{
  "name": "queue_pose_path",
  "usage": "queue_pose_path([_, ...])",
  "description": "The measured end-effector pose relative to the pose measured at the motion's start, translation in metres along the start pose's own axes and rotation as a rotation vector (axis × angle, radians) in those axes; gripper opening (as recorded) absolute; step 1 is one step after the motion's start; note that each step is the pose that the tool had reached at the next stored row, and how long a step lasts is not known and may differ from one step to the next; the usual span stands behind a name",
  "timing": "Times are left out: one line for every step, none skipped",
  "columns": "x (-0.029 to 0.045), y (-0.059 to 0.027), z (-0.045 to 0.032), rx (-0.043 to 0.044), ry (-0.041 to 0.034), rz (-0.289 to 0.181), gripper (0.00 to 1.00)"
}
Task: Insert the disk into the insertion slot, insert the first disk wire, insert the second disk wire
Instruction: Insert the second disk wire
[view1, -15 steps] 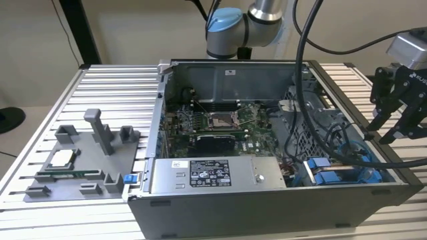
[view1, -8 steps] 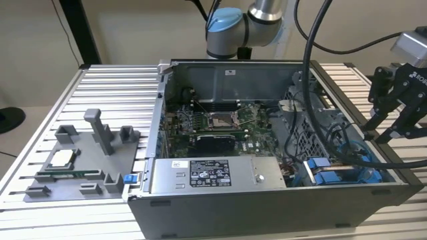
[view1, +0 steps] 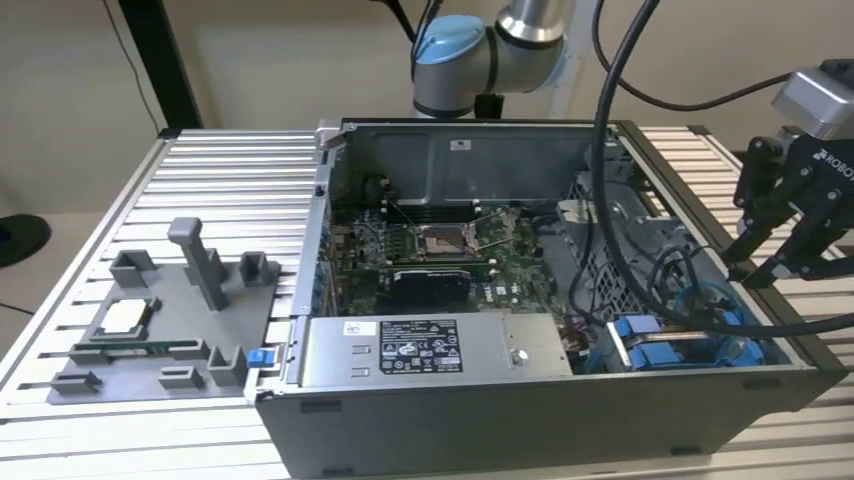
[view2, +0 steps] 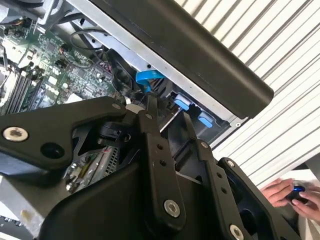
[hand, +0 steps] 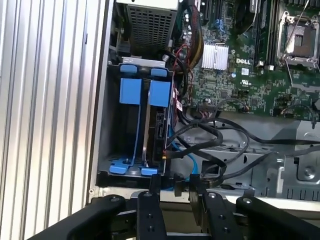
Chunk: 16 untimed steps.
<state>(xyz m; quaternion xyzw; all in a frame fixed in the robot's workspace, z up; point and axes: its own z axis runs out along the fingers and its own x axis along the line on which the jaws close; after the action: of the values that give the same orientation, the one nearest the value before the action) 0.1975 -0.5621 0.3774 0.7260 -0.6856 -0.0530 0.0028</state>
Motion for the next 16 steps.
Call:
queue_pose_path([0.0,0.0,0.0005,0.0,-0.0005,0.007,1.0])
queue_pose_path([0.0001,-0.0001,0.0009,-0.0003,-0.0009,0.011,1.0])
queue_pose_path([0.0002,-0.0005,0.0014,-0.001,-0.0012,0.014,1.0])
queue_pose_path([0.0003,-0.0013,0.0018,-0.0021,-0.0015,0.016,1.0])
queue_pose_path([0.0003,-0.0022,0.0021,-0.0037,-0.0018,0.016,1.0])
queue_pose_path([0.0004,-0.0031,0.0025,-0.0059,-0.0021,0.017,1.0])
queue_pose_path([0.0004,-0.0038,0.0029,-0.0083,-0.0026,0.018,1.0])
queue_pose_path([0.0005,-0.0042,0.0033,-0.0107,-0.003,0.019,1.0])
queue_pose_path([0.0005,-0.0043,0.0035,-0.0126,-0.0031,0.022,1.0])
queue_pose_path([0.0006,-0.0043,0.0036,-0.0142,-0.0032,0.025,1.0])
queue_pose_path([0.0006,-0.0044,0.004,-0.0156,-0.0037,0.028,1.0])
queue_pose_path([0.0006,-0.0046,0.0043,-0.0173,-0.004,0.032,1.0])
queue_pose_path([0.0006,-0.0047,0.0045,-0.0182,-0.0042,0.035,1.0])
queue_pose_path([0.0006,-0.0047,0.0046,-0.0184,-0.0045,0.038,1.0])
queue_pose_path([0.0005,-0.0048,0.0049,-0.0182,-0.0051,0.042,1.0])
queue_pose_path([0.0004,-0.0048,0.005,-0.0178,-0.006,0.047,1.0])
